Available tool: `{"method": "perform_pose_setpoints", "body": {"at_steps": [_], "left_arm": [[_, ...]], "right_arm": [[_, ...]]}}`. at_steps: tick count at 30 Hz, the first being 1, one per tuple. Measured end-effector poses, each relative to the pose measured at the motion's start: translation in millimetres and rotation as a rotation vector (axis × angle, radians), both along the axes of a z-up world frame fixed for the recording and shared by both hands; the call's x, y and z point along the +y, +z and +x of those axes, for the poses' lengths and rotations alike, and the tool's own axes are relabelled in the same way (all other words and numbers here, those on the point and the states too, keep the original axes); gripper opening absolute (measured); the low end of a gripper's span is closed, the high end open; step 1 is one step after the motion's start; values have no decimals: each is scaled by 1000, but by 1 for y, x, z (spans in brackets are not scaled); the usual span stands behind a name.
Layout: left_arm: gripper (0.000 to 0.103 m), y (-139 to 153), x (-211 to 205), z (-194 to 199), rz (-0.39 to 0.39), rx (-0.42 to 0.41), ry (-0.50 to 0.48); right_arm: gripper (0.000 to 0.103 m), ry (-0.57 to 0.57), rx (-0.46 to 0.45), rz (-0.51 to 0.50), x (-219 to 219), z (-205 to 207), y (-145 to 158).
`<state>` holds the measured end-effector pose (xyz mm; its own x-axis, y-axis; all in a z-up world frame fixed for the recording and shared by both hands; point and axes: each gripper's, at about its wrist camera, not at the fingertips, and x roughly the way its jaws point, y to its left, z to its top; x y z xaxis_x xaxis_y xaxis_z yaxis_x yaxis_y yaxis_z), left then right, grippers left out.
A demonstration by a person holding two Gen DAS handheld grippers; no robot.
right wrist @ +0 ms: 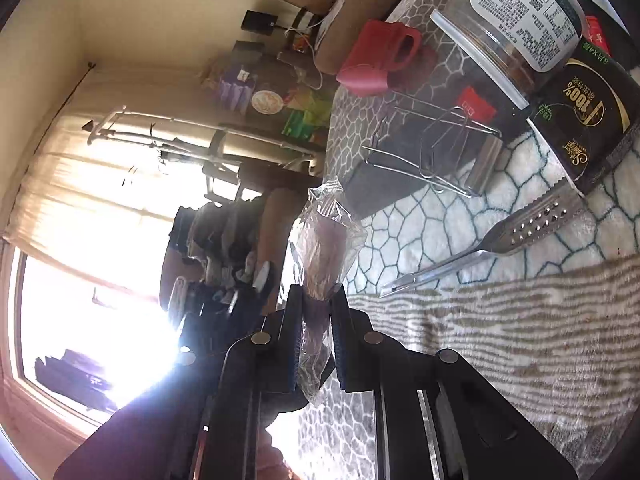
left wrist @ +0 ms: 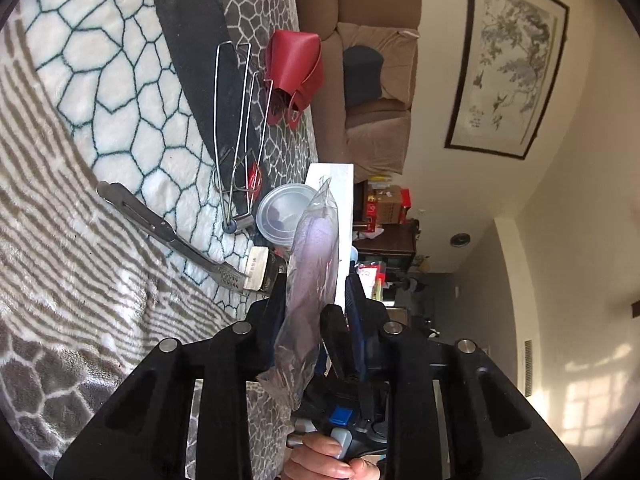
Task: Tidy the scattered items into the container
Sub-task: 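Grasp the bagged sponge with the left tool while the right tool releases it, then grasp the black tissue pack with the right tool and lift it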
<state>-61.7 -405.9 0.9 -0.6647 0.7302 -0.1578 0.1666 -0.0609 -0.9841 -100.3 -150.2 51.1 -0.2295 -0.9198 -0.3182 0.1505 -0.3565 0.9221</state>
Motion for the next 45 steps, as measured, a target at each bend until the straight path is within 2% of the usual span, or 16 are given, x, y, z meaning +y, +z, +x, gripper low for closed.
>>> {"method": "perform_pose_setpoints", "body": {"at_steps": [1,3,6,7,8,12,15,18,22,25,29,31,34,38,42,45], "left_arm": [[14,1,-1,-1,-3,6,9],[14,4,-4,-1,-9,21,19],[14,10,-6,-1,-12,51,31],[14,12,-7,-2,-26,51,38],[14,15,-9,0,-59,48,43],[14,30,-12,3,-132,67,49],[14,34,-9,2,-162,64,43],[14,33,-7,3,-154,62,33],[14,33,-7,8,-157,70,30],[14,33,-8,11,-165,75,31],[14,33,-9,11,-167,76,33],[14,33,-10,12,-161,78,31],[14,33,-12,12,-159,83,28],[14,34,-16,12,-154,84,30],[14,34,-14,11,-156,85,21],[14,35,-9,10,-168,88,3]], "right_arm": [[15,3,3,-2,-1,1,0],[21,12,26,24,-2,2,5],[40,6,120,139,1,6,23],[51,1,160,188,4,9,29],[58,-7,204,254,6,11,37],[60,-52,449,587,16,20,71],[69,-86,545,771,28,13,83],[70,-65,558,884,33,-4,78],[73,20,565,1035,14,-15,55],[80,90,541,1183,-6,-29,33],[80,99,455,1357,-18,-56,2],[81,94,379,1393,-15,-69,-13],[80,91,302,1356,-8,-81,-29],[76,64,336,1336,-5,-78,-27],[75,77,412,1316,-5,-61,-10],[75,91,440,1253,-5,-42,7]]}}
